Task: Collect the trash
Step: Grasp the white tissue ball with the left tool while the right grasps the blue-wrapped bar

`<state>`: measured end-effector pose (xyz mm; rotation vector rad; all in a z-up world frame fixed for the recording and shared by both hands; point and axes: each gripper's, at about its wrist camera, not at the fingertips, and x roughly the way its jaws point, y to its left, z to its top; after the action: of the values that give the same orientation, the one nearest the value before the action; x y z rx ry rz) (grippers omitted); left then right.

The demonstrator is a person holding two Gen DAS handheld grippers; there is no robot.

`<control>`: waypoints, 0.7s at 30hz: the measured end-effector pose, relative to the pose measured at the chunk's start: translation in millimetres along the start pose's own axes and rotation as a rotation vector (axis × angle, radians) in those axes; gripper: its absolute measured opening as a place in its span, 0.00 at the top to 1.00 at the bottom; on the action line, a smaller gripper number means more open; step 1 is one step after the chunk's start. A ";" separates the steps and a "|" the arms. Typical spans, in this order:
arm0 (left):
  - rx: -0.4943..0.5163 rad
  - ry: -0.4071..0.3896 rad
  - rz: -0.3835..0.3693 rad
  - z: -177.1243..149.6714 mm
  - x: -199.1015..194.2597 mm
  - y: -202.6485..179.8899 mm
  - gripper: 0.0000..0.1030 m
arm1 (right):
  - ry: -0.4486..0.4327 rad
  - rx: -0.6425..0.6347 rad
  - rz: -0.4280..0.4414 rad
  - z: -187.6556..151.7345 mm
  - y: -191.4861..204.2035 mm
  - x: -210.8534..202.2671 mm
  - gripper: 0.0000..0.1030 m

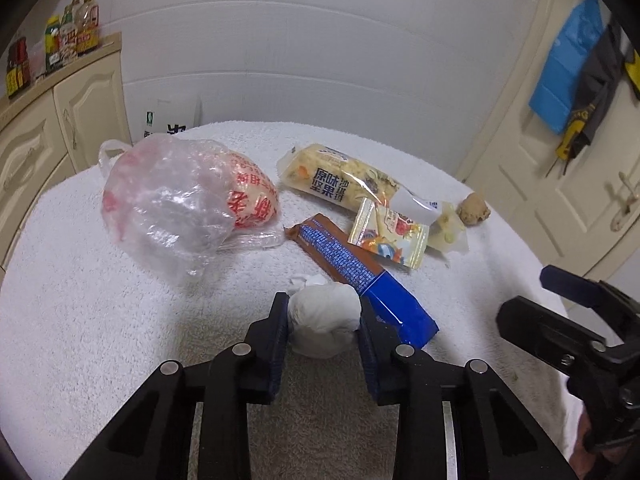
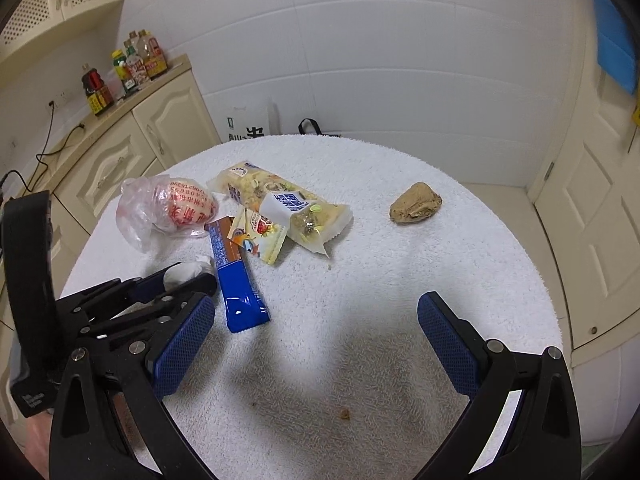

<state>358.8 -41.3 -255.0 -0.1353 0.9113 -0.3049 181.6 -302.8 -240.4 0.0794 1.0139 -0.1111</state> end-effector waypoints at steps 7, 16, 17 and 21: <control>-0.057 -0.065 0.080 -14.2 -33.6 30.1 0.72 | 0.053 -0.105 0.053 3.7 32.5 33.7 0.13; -0.121 -0.093 0.115 -43.9 -69.6 53.6 0.72 | 0.035 -0.237 0.001 4.3 81.5 73.2 0.56; -0.125 -0.096 0.117 -50.3 -83.9 57.3 0.72 | 0.031 -0.229 0.010 4.4 84.8 73.6 0.65; -0.137 -0.108 0.114 -57.0 -102.4 61.1 0.72 | 0.029 -0.242 0.008 -1.1 93.2 70.7 0.81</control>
<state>267.1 49.9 -227.2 -0.2229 0.8292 -0.1278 229.7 -214.2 -299.6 -0.1364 1.0493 0.0207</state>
